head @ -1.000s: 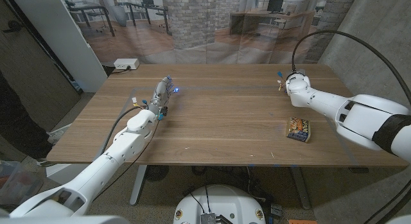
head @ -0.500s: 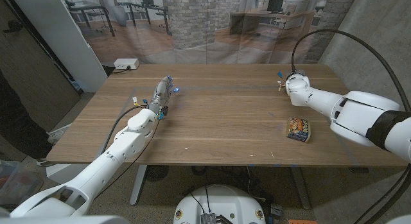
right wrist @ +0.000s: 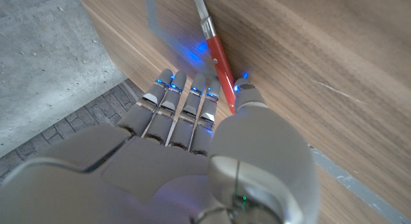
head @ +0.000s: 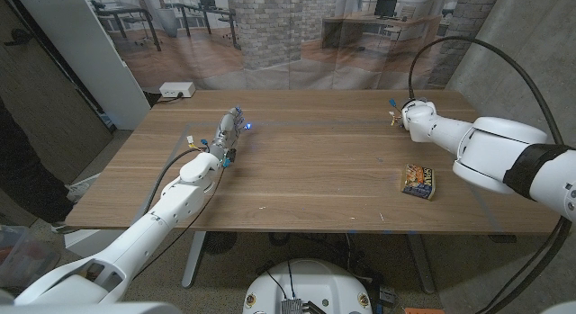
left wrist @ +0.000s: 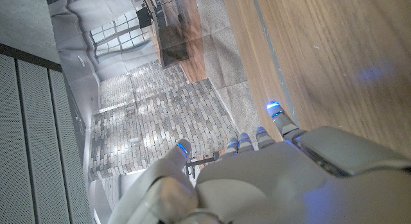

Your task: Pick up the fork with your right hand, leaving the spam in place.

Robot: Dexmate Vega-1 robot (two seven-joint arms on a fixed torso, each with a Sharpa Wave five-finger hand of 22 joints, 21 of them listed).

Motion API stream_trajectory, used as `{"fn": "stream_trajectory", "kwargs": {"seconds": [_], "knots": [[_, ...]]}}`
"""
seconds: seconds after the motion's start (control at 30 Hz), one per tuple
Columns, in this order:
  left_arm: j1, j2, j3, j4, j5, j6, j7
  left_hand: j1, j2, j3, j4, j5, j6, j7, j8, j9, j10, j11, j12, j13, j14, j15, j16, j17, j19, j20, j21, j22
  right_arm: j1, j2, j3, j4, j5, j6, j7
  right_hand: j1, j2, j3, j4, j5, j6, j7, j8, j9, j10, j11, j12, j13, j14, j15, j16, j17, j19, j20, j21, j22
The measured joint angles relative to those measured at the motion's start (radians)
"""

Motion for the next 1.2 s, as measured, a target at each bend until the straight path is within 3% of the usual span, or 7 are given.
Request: {"fn": "stream_trajectory", "kwargs": {"seconds": [0.13, 0.2, 0.3, 0.37, 0.63, 0.97, 1.2], "knots": [[-0.003, -0.003, 0.001, 0.006, 0.000, -0.001, -0.002, 0.000, 0.000, 0.000, 0.000, 0.000, 0.000, 0.000, 0.000, 0.000, 0.000, 0.000, 0.000, 0.000, 0.000, 0.000, 0.000, 0.000, 0.000, 0.000, 0.000, 0.000, 0.014, -0.005, -0.038, 0.006, 0.035, 0.036, 0.010, 0.018, 0.018, -0.007, -0.007, 0.004, 0.041, 0.027, 0.025, -0.003, 0.067, -0.009, 0.035, 0.011, 0.065, -0.006, 0.026, 0.016, 0.013, -0.002, 0.010, 0.000], [-0.003, -0.003, 0.001, 0.006, 0.000, -0.002, -0.003, 0.000, 0.000, 0.000, 0.000, 0.000, 0.000, 0.000, 0.000, 0.000, 0.000, 0.000, 0.000, 0.000, 0.000, 0.000, 0.000, 0.000, 0.000, 0.000, 0.000, 0.000, 0.019, -0.009, -0.053, 0.007, 0.035, 0.036, 0.010, 0.061, 0.044, -0.008, -0.023, 0.004, 0.062, 0.049, 0.038, -0.008, 0.114, -0.013, 0.062, 0.021, 0.110, -0.010, 0.052, 0.039, 0.033, -0.004, 0.016, 0.001], [-0.003, -0.003, 0.001, 0.006, 0.000, -0.005, -0.004, 0.000, 0.000, -0.003, -0.003, 0.000, 0.000, 0.000, 0.000, 0.000, 0.000, 0.000, 0.000, 0.000, 0.000, 0.000, 0.000, 0.000, 0.000, 0.000, 0.000, 0.000, 0.025, -0.011, -0.072, 0.011, 0.035, 0.036, 0.010, 0.159, 0.083, 0.001, -0.052, 0.003, 0.147, 0.079, 0.082, -0.008, 0.220, -0.017, 0.126, 0.046, 0.205, -0.024, 0.113, 0.095, 0.071, -0.006, 0.037, 0.005], [-0.008, -0.007, 0.002, 0.015, 0.000, -0.006, -0.005, 0.000, 0.000, -0.003, -0.003, 0.007, 0.000, 0.000, 0.000, 0.000, 0.000, 0.000, 0.000, 0.000, 0.000, 0.000, 0.000, 0.000, 0.000, 0.000, 0.000, 0.000, 0.028, -0.008, -0.085, 0.021, 0.076, 0.070, 0.001, 0.199, 0.089, 0.005, -0.057, 0.002, 0.188, 0.097, 0.095, -0.008, 0.279, -0.021, 0.167, 0.065, 0.256, -0.038, 0.148, 0.130, 0.090, -0.007, 0.050, 0.010], [-0.013, -0.010, 0.003, 0.023, 0.000, -0.009, -0.009, 0.000, 0.000, -0.007, 0.001, 0.007, 0.000, 0.000, 0.000, 0.000, 0.000, 0.000, 0.000, 0.000, 0.000, 0.000, 0.000, 0.000, 0.000, 0.000, 0.000, 0.000, 0.014, -0.007, -0.100, 0.005, 0.082, 0.039, -0.068, 0.250, 0.101, 0.002, -0.065, -0.014, 0.210, 0.119, 0.095, -0.008, 0.317, 0.007, 0.228, 0.101, 0.323, -0.066, 0.190, 0.190, 0.124, -0.009, 0.074, 0.014], [-0.019, -0.014, 0.003, 0.037, -0.002, -0.012, -0.015, 0.000, 0.000, -0.010, -0.002, 0.007, 0.000, 0.000, 0.000, 0.000, 0.000, 0.000, 0.000, 0.000, 0.000, 0.000, 0.000, 0.000, 0.000, 0.000, 0.000, 0.000, -0.032, -0.073, -0.051, -0.140, 0.024, -0.066, -0.170, 0.258, 0.093, -0.005, -0.065, -0.018, 0.224, 0.118, 0.106, -0.008, 0.335, -0.005, 0.240, 0.121, 0.337, -0.070, 0.197, 0.209, 0.125, -0.007, 0.076, 0.019], [-0.023, -0.016, 0.004, 0.044, -0.003, -0.015, -0.019, 0.000, 0.000, -0.014, 0.003, 0.007, 0.000, 0.000, 0.000, 0.000, 0.000, 0.000, 0.000, 0.000, 0.000, 0.000, 0.000, 0.000, 0.000, 0.000, 0.000, 0.005, -0.056, -0.111, -0.013, -0.222, -0.016, -0.102, -0.195, 0.264, 0.087, -0.009, -0.061, -0.021, 0.226, 0.117, 0.108, -0.008, 0.337, -0.013, 0.255, 0.131, 0.337, -0.070, 0.197, 0.223, 0.121, -0.011, 0.081, 0.019]]}}
